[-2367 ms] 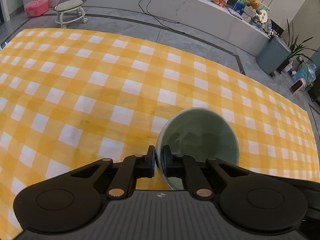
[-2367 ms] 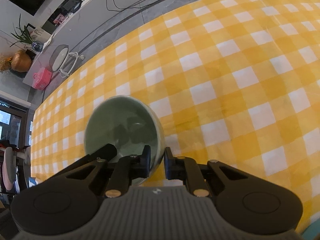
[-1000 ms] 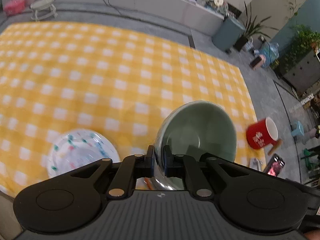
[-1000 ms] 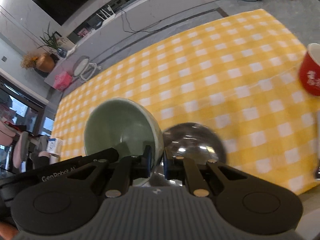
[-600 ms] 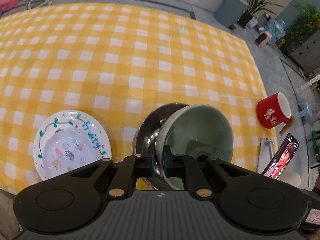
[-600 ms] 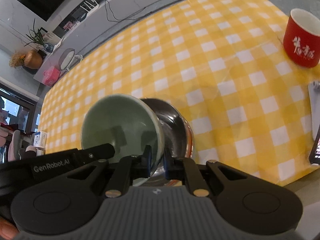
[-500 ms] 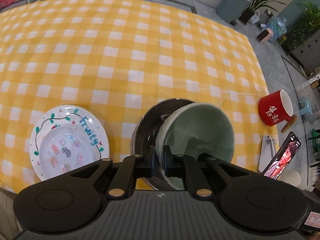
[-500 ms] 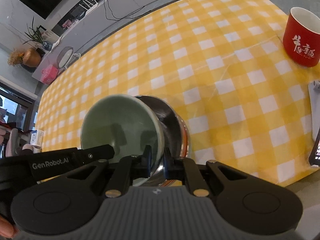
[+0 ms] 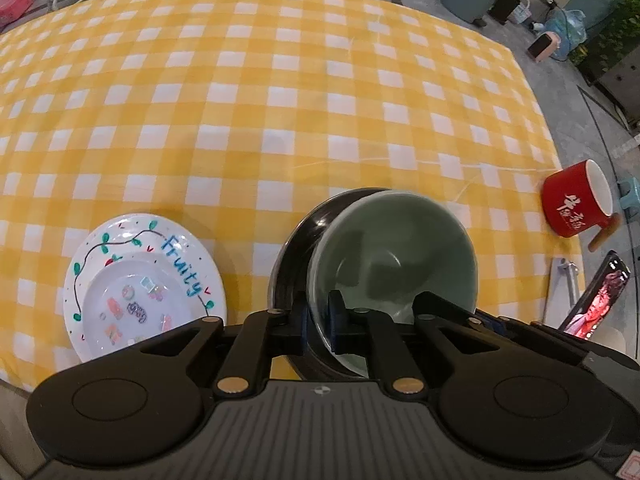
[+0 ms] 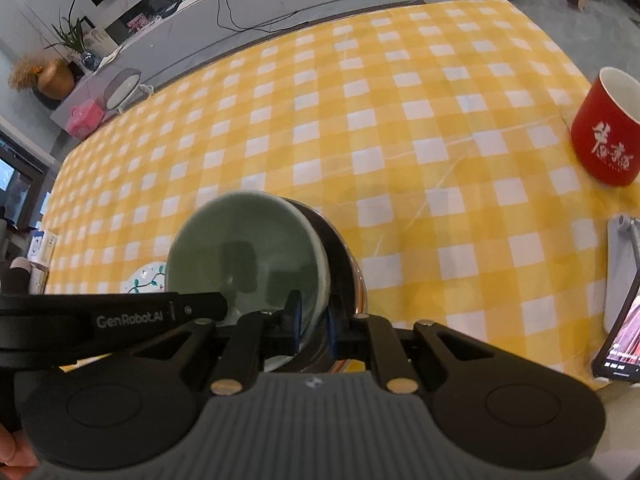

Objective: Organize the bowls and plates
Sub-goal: 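Carry the green bowl with both grippers and lower it into the orange bowl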

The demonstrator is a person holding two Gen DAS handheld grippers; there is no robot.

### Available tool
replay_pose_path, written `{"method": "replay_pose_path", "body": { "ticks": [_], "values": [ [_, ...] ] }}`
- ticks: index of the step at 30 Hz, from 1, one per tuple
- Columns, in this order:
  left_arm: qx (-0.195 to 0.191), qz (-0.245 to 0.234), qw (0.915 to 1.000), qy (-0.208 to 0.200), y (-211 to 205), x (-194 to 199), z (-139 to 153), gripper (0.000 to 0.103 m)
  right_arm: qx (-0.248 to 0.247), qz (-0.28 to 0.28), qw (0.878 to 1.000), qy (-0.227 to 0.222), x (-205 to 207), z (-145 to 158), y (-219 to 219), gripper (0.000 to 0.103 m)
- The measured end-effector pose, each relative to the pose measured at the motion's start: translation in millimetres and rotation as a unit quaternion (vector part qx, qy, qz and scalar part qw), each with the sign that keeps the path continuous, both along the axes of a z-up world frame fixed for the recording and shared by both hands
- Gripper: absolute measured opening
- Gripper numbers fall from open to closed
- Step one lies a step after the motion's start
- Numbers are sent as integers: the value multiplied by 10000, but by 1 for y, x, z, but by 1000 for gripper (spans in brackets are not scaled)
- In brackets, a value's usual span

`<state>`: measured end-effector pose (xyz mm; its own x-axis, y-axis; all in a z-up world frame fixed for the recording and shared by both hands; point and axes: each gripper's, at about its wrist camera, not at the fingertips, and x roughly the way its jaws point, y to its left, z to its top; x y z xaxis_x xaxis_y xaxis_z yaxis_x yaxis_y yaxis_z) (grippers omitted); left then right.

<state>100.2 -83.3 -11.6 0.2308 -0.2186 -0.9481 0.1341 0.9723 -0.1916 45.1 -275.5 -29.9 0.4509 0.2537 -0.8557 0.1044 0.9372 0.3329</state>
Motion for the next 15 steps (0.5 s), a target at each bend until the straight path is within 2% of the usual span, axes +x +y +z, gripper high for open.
{"method": "replay_pose_path", "body": {
  "ticks": [5,11,15],
  "values": [
    [85,22,10000,10,-2,1,0,12,-62,-35,10000,-41,0,-2,2,13],
    [477,-176,9985,-178,-10,-2,4,12,-140,-102,9997,-165,-4,3,1,18],
    [458,-160,9987,-166,-9,-1,6,12,-120,-75,9998,-166,-4,4,0,20]
  ]
}}
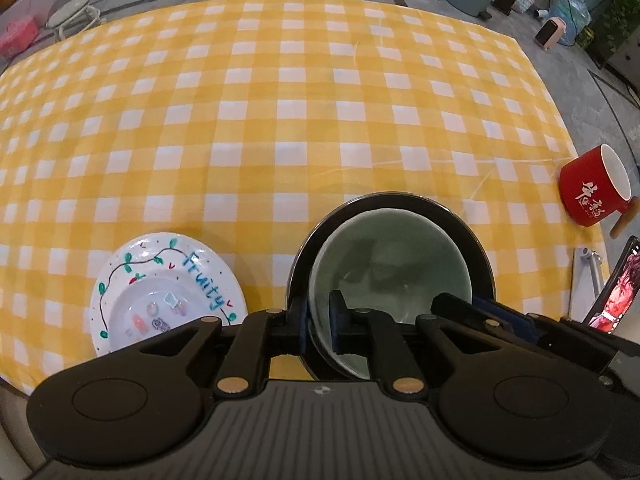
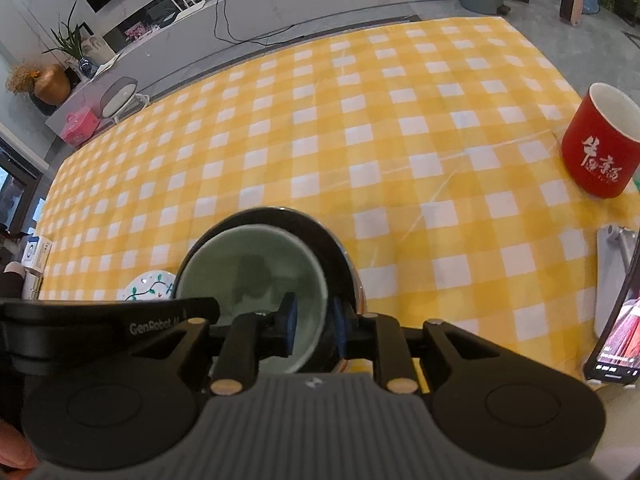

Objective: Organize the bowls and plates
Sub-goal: 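Carry the green bowl with both grippers and lower it into the orange bowl, then open both grippers to release the green bowl inside the orange bowl, then close both grippers on the rim of the nested bowl stack and lift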

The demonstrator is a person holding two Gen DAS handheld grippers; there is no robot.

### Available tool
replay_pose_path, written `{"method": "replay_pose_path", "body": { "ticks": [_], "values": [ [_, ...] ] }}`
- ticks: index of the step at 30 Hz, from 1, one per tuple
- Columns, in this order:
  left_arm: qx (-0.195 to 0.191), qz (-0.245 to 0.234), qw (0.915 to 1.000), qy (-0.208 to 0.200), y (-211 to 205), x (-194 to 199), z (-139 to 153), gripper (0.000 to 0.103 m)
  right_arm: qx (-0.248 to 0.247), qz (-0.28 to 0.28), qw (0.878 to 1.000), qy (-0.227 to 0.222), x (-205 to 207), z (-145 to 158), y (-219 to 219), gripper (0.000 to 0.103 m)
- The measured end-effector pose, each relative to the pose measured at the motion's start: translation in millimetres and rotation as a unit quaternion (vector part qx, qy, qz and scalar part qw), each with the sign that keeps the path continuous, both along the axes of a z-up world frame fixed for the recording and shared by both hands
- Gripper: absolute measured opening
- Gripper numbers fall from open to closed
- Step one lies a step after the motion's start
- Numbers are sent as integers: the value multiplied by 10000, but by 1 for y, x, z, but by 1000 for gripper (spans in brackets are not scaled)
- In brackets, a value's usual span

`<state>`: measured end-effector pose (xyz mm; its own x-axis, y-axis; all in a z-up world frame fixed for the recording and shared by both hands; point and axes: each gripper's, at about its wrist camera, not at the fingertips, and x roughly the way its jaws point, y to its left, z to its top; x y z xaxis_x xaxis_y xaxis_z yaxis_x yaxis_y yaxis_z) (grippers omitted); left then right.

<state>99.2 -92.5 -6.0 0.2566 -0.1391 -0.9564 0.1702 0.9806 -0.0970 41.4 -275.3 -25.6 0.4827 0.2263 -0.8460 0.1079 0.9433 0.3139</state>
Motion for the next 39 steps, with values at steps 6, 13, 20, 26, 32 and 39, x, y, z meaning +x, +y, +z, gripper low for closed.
{"method": "replay_pose_path", "body": {
  "ticks": [6,13,20,26,32,39],
  "values": [
    [-178,7,9998,64,6,1,5,12,38,28,10000,-66,1,1,0,31],
    [-586,46,9982,-153,21,-2,23,31,118,14,9989,-457,-2,13,-3,41],
    [-863,-97,9923,-887,34,-13,35,57,49,-154,9928,-1186,-9,15,-13,64],
    [-675,-63,9845,-1617,41,-25,26,71,-295,-226,9884,-1474,-10,2,-16,77],
    [-1128,422,9798,-1594,58,-32,1,72,159,-312,9926,-1167,-3,-21,-27,83],
    [-1678,1000,9727,-1250,73,-34,-24,76,993,-614,9919,-495,-7,-55,-41,83]
  ]
}}
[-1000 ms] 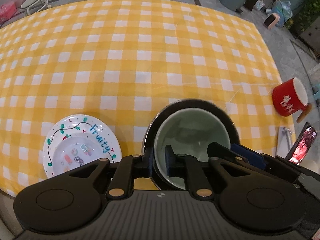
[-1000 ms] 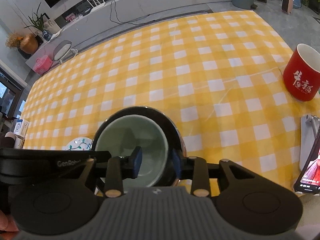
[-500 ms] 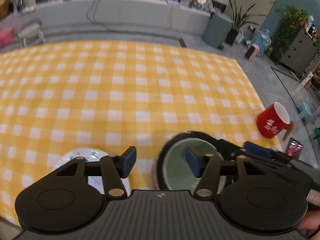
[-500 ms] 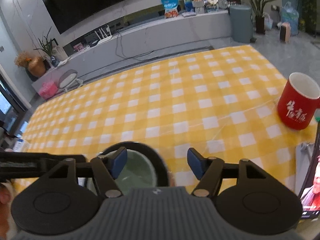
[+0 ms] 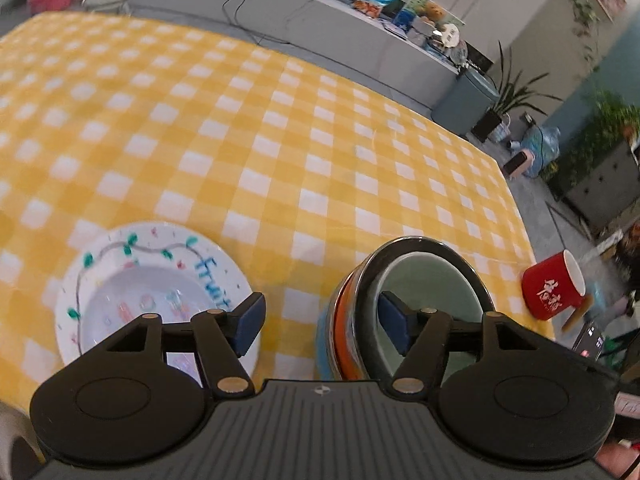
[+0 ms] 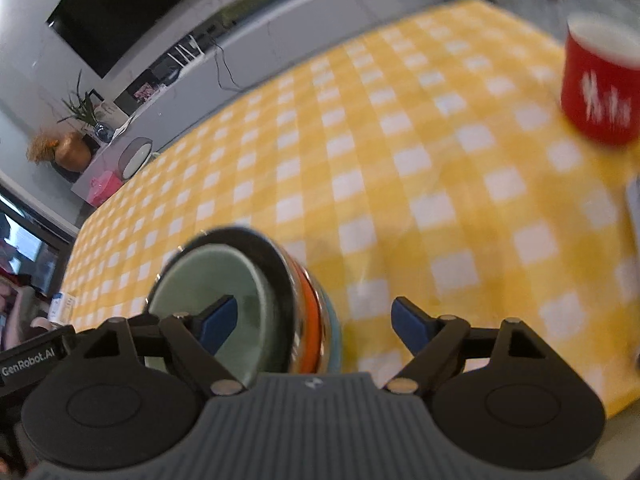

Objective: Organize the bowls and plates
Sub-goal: 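Close both grippers on the rim of the nested bowl stack and lift, then carry the bowl stack with both grippers and lower it onto the Fruity plate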

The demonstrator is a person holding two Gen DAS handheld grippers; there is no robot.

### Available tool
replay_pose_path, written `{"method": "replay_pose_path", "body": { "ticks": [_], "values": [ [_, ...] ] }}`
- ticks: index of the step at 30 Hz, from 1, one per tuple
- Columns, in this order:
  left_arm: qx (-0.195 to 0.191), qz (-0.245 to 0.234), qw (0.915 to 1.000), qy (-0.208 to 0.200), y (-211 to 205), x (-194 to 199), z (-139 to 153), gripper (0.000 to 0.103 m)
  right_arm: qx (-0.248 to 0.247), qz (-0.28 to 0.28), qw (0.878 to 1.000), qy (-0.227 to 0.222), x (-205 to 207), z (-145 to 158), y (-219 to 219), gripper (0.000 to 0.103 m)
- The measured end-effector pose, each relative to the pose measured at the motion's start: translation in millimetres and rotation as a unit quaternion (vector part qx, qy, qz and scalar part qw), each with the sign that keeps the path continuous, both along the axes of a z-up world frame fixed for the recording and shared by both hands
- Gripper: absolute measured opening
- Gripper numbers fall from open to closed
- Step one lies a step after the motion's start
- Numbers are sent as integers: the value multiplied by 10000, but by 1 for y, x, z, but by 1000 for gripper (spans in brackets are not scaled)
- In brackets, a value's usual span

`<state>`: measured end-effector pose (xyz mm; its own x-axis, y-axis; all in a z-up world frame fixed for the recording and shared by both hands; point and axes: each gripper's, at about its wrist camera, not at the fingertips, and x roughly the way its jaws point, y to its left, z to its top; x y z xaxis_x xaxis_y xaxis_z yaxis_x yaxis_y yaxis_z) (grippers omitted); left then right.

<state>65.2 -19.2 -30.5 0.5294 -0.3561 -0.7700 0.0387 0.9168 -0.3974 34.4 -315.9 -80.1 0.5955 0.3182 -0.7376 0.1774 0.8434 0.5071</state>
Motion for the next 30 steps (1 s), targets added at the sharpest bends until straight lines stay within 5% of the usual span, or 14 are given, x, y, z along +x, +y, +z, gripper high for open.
{"method": "replay_pose_path", "body": {
  "ticks": [10,30],
  "values": [
    [-776,122,9963,340,6,4,-18,75,947,-260,9940,477,2,-24,-11,81],
    [-1071,65,9916,719,-3,10,-41,61,926,-149,9945,458,5,-24,-11,64]
  ]
}}
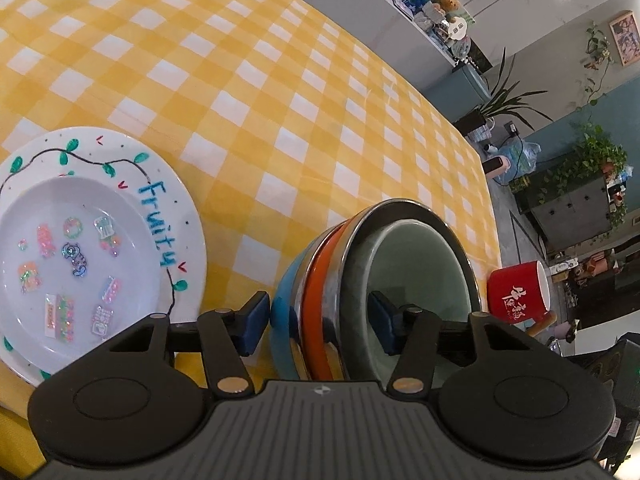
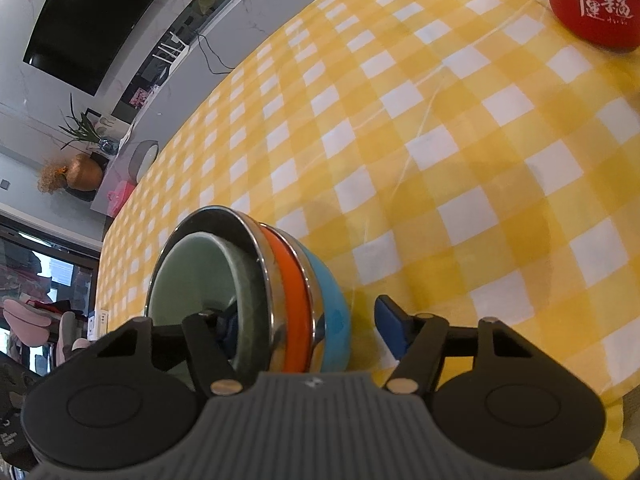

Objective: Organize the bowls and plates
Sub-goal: 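Carry the bowl stack with both grippers and lower it onto the Fruity plate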

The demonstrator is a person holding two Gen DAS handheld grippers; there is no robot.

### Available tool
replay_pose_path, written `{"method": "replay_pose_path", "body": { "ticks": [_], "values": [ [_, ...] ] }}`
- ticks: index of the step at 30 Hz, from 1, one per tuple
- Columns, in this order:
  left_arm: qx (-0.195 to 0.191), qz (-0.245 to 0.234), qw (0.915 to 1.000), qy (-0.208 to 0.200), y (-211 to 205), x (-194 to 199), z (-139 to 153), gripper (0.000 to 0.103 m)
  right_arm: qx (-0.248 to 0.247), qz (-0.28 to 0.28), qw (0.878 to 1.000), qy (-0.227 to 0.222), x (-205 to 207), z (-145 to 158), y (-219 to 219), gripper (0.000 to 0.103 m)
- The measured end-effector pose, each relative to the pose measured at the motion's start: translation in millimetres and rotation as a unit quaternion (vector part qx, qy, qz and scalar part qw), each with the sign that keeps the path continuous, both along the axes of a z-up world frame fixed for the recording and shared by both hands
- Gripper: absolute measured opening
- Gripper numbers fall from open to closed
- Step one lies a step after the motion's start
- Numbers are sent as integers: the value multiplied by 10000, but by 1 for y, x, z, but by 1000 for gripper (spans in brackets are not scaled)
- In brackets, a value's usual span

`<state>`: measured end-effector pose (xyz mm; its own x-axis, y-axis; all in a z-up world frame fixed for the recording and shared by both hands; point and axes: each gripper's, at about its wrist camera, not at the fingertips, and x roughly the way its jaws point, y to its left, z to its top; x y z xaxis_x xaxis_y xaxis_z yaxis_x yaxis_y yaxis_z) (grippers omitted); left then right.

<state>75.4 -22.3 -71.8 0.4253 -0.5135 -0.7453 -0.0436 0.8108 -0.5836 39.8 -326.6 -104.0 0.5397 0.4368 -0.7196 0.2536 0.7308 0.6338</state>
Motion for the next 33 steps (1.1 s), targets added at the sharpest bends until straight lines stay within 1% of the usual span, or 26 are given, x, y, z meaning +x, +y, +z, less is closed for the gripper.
{"method": "replay_pose_path", "body": {
  "ticks": [1,5,14,28,33],
  "values": [
    [3,-2,10000,22,0,0,-1,59,23,5,10000,-5,0,0,0,64],
    [37,4,10000,89,0,2,-4,53,131,42,9999,-54,0,0,0,54],
    [130,-78,9999,22,-2,1,-1,53,56,85,9999,-109,-1,3,2,51],
    [227,-133,9997,-25,-5,-1,4,53,207,-6,9998,-24,-4,0,-3,48],
    [252,-113,9995,-133,-1,-4,11,53,243,14,9997,-77,-7,4,-1,48]
  ]
}}
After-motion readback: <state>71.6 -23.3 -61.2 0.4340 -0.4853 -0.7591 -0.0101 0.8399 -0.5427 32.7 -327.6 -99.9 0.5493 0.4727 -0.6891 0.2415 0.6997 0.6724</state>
